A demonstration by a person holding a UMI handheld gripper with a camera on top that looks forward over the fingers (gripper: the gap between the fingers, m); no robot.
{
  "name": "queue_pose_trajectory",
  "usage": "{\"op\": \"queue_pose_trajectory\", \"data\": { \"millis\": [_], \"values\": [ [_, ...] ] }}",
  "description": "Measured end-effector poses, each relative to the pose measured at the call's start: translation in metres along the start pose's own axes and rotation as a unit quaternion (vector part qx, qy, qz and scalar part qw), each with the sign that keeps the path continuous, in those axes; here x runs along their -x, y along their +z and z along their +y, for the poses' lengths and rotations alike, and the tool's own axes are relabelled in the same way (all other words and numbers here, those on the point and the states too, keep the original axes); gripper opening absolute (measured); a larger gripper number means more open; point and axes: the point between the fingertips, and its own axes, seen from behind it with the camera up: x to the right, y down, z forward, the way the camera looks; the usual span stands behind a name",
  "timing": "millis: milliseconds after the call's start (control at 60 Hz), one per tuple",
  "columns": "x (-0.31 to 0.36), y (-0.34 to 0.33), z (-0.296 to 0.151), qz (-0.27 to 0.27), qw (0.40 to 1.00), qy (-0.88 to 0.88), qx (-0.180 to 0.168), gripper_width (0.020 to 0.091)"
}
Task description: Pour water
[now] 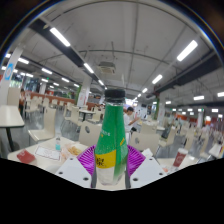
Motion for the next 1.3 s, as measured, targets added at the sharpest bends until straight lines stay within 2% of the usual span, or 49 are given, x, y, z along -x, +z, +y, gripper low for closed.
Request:
{"op": "queue_pose_trajectory", "data": {
  "millis": [33,50,167,283,300,383,600,733,883,900,967,983,1017,1083,1217,1300],
  "values": [
    [-0.004,0.004,0.012,0.000,0.998,0.055,0.013,0.0380],
    [-0.032,0.000,0.017,-0.003,0.997,0.073,0.021,0.0381],
    [-0.027,0.007,0.067,-0.011,0.987,0.158,0.038,0.0379],
    [-0.040,0.010,0.096,-0.021,0.988,0.138,0.065,0.0383],
    [-0.015,0.015,0.106,-0.019,0.988,0.138,0.069,0.0380],
    [-0.018,0.014,0.122,-0.022,0.989,0.115,0.091,0.0385],
    [-0.015,0.011,0.122,0.020,0.997,0.042,0.061,0.0382],
    [-0.019,0.010,0.120,0.031,0.996,0.055,0.060,0.0400],
    [-0.020,0.009,0.122,0.023,0.995,0.070,0.074,0.0544],
    [-0.020,0.007,0.125,0.022,0.994,0.069,0.080,0.0576],
    [-0.019,-0.001,0.132,0.017,0.992,0.063,0.107,0.0836],
    [-0.020,-0.004,0.132,0.016,0.992,0.063,0.108,0.0869],
    [-0.020,-0.010,0.129,0.015,0.992,0.061,0.107,0.0827],
    [-0.022,-0.034,0.121,0.013,0.993,0.049,0.103,0.0854],
    [-0.029,-0.093,0.105,0.034,0.994,0.037,0.102,0.0856],
    [-0.020,-0.132,0.095,0.022,0.994,0.035,0.099,0.0852]
  ]
}}
